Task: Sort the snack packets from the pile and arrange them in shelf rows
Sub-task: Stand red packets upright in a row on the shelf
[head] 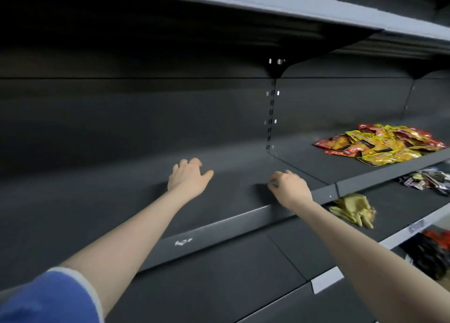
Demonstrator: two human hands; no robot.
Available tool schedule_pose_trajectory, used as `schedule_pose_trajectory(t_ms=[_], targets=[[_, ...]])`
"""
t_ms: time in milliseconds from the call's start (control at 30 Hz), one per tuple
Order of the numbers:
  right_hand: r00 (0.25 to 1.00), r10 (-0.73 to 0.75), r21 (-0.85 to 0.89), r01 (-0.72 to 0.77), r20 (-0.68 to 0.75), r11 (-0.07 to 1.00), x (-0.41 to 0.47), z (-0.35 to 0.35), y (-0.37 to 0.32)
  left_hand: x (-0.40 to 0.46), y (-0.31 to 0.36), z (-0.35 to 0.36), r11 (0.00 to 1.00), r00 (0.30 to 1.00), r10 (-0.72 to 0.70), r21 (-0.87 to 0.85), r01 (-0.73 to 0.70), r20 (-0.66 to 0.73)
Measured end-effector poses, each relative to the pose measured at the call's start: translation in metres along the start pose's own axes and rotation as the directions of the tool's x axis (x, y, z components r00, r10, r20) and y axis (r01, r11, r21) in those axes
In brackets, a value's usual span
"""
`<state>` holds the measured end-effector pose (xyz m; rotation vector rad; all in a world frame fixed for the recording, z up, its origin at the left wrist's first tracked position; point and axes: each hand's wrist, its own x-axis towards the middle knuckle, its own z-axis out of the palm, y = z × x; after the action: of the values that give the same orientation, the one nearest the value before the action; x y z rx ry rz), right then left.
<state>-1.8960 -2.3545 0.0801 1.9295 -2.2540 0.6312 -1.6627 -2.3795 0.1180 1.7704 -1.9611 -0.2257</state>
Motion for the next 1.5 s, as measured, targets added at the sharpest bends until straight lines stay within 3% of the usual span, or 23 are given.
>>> schedule_pose_trajectory(t_ms=[500, 933, 1200, 1500], targets=[[0.991, -0.016, -0.049, 0.009, -0.132, 0.999, 0.158, -0.030, 0.205, 0.125, 0.191, 0.101, 0.996, 0.993, 0.078, -0.039, -0.075, 0.090], [0.984, -0.164, -0.017, 0.164, -0.073, 0.986, 0.281, -0.056, 0.447, 0.170, 0.399, 0.248, 0.968, 0.963, -0.246, -0.030, 0.251, 0.111], [0.973, -0.226, 0.035, 0.228, -0.054, 0.973, 0.304, -0.054, 0.478, 0.175, 0.458, 0.294, 0.905, 0.898, -0.422, 0.112, 0.409, 0.127], [0.964, -0.255, 0.084, 0.261, -0.069, 0.962, 0.314, -0.039, 0.471, 0.197, 0.473, 0.299, 0.791, 0.783, -0.605, -0.005, 0.612, 0.145]])
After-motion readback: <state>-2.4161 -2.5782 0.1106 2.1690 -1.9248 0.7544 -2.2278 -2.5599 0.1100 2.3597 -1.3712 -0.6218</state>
